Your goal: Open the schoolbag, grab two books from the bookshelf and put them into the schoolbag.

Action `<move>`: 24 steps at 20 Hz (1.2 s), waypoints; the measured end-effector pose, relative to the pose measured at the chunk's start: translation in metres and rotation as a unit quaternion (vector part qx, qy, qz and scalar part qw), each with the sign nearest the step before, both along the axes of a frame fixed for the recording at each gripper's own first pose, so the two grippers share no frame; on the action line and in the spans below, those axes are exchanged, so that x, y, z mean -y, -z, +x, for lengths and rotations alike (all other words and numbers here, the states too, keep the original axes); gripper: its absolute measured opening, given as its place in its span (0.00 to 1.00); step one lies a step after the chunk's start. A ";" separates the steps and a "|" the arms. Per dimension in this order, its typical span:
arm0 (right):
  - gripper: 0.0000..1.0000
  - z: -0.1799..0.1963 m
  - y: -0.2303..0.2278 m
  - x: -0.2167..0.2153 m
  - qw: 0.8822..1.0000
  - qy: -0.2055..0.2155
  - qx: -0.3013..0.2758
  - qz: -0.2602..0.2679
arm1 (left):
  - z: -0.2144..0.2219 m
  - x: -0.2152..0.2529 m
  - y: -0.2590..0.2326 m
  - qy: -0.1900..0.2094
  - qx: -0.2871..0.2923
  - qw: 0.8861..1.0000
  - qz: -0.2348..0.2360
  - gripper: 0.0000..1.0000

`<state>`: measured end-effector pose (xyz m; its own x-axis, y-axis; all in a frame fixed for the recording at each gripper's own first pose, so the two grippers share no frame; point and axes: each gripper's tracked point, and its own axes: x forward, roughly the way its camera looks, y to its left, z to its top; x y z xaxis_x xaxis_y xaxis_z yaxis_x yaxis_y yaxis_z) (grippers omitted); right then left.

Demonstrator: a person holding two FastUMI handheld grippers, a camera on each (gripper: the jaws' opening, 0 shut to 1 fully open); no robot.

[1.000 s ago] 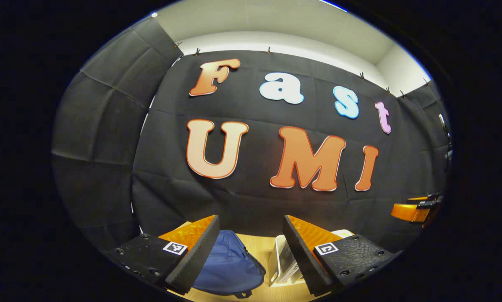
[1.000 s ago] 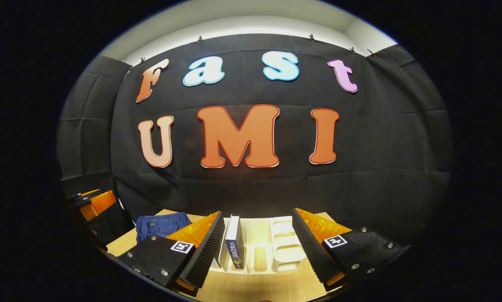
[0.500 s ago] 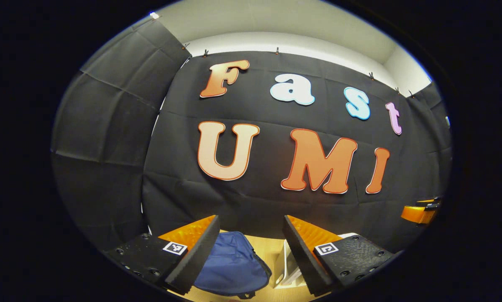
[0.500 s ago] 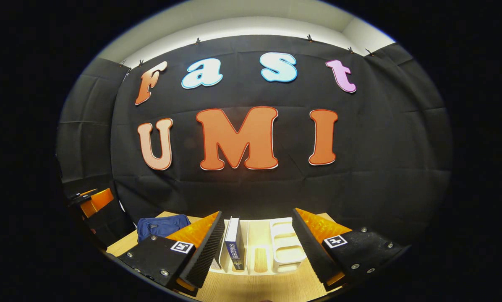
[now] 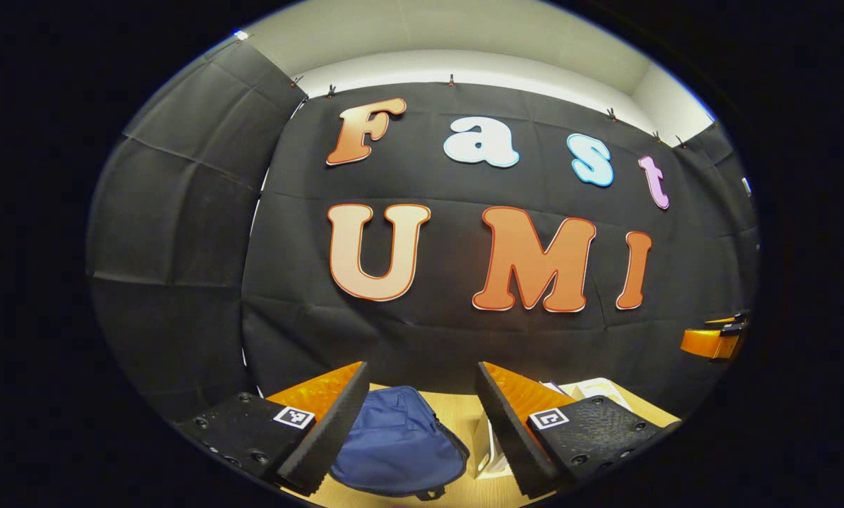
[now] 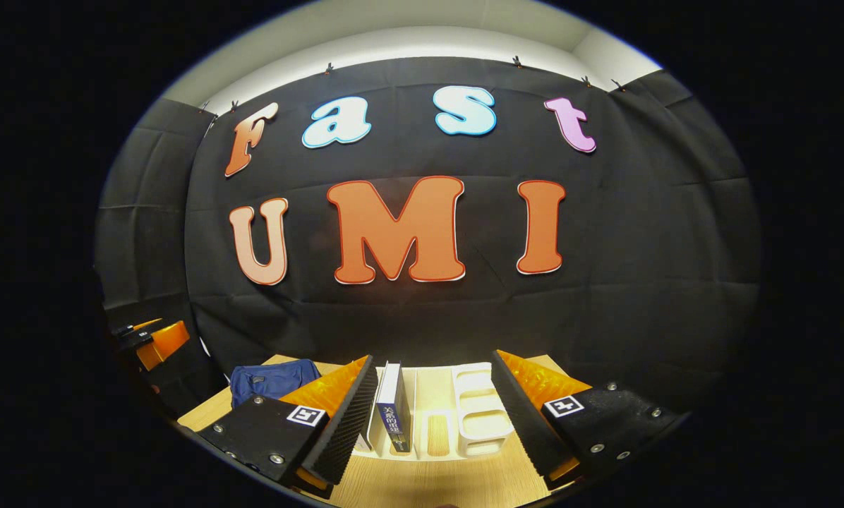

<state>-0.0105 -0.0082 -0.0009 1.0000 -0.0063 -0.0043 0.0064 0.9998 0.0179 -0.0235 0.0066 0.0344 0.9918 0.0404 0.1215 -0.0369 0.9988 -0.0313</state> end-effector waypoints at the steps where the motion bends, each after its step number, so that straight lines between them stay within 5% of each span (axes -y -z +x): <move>1: 0.97 0.000 0.001 0.000 1.000 0.000 0.000 0.000 | 0.001 0.002 0.002 0.001 -0.002 1.000 0.002 0.94; 18: 0.97 0.001 0.010 0.006 1.000 0.003 -0.010 -0.006 | 0.008 0.008 0.038 -0.006 -0.047 0.996 0.073 0.94; 24: 0.97 0.004 0.020 0.021 1.000 0.016 -0.020 0.004 | 0.023 0.020 0.089 -0.001 -0.096 0.981 0.168 0.99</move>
